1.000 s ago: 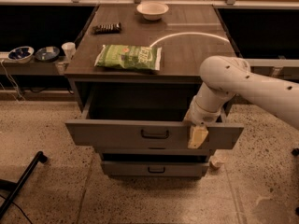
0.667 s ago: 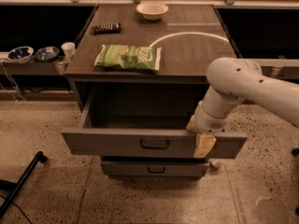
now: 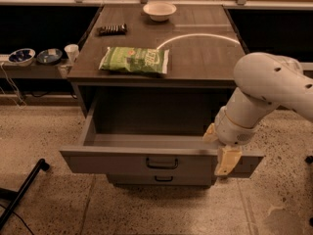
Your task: Open top drawer
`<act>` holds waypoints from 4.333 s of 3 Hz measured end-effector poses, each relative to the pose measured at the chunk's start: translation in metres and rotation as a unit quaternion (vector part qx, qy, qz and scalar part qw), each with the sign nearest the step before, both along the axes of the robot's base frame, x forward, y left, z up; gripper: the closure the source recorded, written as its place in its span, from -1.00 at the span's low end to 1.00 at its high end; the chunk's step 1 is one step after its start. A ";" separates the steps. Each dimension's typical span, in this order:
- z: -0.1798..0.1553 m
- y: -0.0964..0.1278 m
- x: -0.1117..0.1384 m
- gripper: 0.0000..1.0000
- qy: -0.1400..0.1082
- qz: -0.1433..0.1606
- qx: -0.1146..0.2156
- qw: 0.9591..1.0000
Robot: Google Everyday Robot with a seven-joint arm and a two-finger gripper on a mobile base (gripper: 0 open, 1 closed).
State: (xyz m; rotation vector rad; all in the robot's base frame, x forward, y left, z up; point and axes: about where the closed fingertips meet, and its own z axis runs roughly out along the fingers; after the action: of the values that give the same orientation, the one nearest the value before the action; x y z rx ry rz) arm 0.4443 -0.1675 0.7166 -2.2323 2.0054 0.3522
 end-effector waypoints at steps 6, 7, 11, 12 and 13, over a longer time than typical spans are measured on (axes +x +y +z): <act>-0.096 0.076 0.116 1.00 -0.034 -0.157 -0.039 0.986; -0.112 0.069 0.093 1.00 -0.009 -0.152 -0.043 0.987; -0.087 0.069 0.048 1.00 0.047 -0.103 0.028 0.993; -0.086 0.069 0.048 1.00 0.049 -0.101 0.030 0.993; -0.063 0.067 0.022 1.00 0.068 -0.077 0.072 0.992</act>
Offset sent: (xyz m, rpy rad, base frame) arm 0.1143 0.0609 0.0342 -0.0116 -0.1433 -0.0617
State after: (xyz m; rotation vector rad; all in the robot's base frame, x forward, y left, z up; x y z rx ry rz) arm 0.4659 -0.1008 0.6533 -2.0027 2.1279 0.6242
